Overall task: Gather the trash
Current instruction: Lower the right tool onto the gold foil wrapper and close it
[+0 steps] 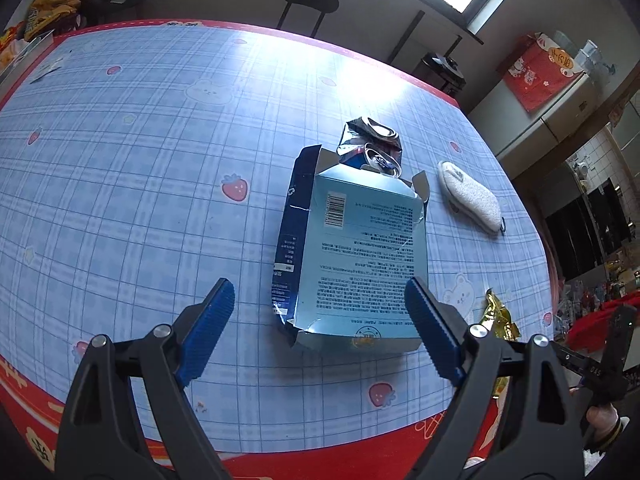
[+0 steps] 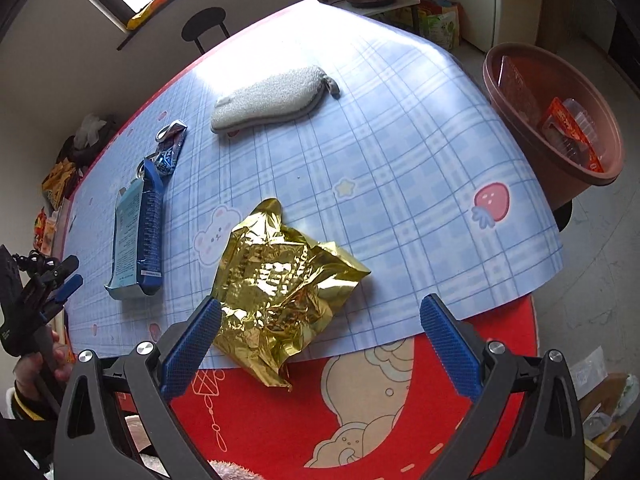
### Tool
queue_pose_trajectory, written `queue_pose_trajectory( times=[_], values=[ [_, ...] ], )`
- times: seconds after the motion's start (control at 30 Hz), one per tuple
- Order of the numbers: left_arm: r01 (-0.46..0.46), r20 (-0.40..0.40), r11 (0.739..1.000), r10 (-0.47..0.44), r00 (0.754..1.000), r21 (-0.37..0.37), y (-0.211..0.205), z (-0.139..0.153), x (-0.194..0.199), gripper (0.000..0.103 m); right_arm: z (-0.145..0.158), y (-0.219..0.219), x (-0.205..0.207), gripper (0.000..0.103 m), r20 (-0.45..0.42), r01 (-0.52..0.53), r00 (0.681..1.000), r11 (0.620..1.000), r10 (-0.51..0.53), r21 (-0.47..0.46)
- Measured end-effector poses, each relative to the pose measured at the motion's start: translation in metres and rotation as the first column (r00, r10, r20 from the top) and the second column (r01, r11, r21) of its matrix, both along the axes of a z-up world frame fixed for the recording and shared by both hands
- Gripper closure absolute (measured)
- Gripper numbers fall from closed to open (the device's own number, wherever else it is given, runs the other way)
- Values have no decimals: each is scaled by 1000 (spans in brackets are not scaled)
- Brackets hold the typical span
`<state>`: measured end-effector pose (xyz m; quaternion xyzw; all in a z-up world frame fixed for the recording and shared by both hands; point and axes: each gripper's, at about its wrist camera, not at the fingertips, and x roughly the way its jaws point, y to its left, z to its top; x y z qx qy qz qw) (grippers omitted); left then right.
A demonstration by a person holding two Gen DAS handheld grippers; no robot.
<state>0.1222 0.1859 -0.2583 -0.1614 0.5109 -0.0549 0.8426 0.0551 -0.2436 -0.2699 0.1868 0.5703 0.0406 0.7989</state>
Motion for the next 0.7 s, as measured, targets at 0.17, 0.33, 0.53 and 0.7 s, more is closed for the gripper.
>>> queue_pose_trajectory(
  times=[0.17, 0.33, 0.53, 0.7],
  values=[
    [54, -8, 999, -54, 999, -10, -5, -7, 10, 17, -20, 20, -4, 5, -77, -3, 997, 999, 6, 34],
    [68, -26, 997, -69, 997, -23, -3, -15, 11, 17, -32, 35, 4, 5, -113, -6, 993, 998, 14, 65],
    [35, -36, 999, -37, 999, -34, 13, -20, 5, 17, -39, 43, 19, 13, -138, 8, 990, 998, 0, 56],
    [4, -51, 999, -6, 999, -40, 24, -24, -3, 17, -38, 53, 30, 30, -127, -24, 992, 999, 18, -39]
  ],
)
